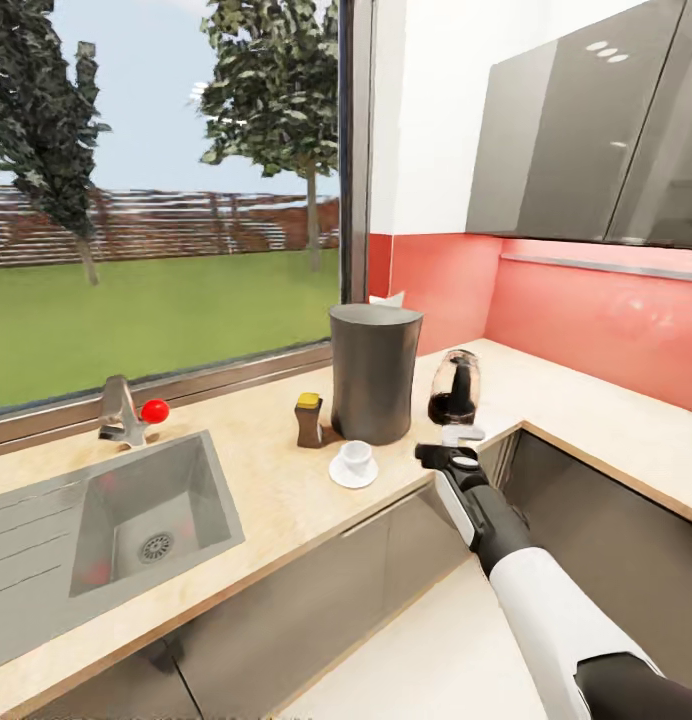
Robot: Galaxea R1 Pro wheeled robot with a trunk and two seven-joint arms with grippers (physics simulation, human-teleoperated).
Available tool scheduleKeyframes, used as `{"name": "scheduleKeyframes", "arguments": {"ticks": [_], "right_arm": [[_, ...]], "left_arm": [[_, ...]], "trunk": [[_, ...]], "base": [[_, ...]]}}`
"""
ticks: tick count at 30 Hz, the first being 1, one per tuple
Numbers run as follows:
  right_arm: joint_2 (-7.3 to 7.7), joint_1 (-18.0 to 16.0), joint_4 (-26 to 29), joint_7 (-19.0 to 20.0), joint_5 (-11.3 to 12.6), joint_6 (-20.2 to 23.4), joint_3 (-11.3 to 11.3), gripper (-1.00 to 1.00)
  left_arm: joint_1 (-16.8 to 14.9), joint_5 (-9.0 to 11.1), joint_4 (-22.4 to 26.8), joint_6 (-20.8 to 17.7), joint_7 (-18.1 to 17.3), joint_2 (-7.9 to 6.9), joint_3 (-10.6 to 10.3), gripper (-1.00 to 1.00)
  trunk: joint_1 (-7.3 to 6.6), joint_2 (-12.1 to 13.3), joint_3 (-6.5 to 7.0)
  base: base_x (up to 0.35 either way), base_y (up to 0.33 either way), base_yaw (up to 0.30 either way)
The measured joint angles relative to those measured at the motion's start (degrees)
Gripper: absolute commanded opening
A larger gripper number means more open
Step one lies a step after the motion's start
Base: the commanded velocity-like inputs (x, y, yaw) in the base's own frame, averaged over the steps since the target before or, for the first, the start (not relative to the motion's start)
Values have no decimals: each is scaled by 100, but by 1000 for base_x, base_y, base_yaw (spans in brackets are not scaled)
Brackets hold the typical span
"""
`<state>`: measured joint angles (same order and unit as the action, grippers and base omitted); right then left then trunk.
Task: Set up a coffee station on the kitchen countertop: keep the coffee maker on the countertop, move the bottle of coffee from the kitchen shelf to the counter next to the coffee maker, place a paper coffee filter on top of the coffee maker, put the saucer next to the coffee maker with the coffee cup on the saucer, and place the electric kettle next to the coffee maker.
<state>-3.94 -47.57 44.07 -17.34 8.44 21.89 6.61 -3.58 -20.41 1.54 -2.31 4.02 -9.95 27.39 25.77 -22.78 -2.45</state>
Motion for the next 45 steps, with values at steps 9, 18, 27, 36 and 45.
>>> {"name": "scheduleKeyframes", "arguments": {"ticks": [9, 18, 27, 36, 45], "right_arm": [[30, 1, -525, -15, -7, -2, -6, 100], [23, 1, -2587, -33, -8, -54, -22, 100], [-24, 875, -4266, 325, -47, -665, 19, 100], [-23, 2569, -4286, 1764, -66, -644, 16, 100], [-71, 3083, -4285, 2230, -215, -638, 27, 100]], "left_arm": [[0, -12, 23, 59, 7, 0, -3, 100], [1, 1, 63, 98, 2, 7, 16, 100], [3, -8, 88, 111, 1, 4, -4, 100], [3, -2, 90, 111, -8, 11, 10, 100], [3, -9, 84, 111, -9, 9, 11, 100]], "trunk": [[1, 0, 21], [-3, 0, 48], [-3, -1, 79], [-3, -1, 77], [-3, -1, 78]], "base": [[-301, -59, -294], [-113, -1, -293], [-1, 0, -198], [0, 0, -2], [0, 0, 0]]}}
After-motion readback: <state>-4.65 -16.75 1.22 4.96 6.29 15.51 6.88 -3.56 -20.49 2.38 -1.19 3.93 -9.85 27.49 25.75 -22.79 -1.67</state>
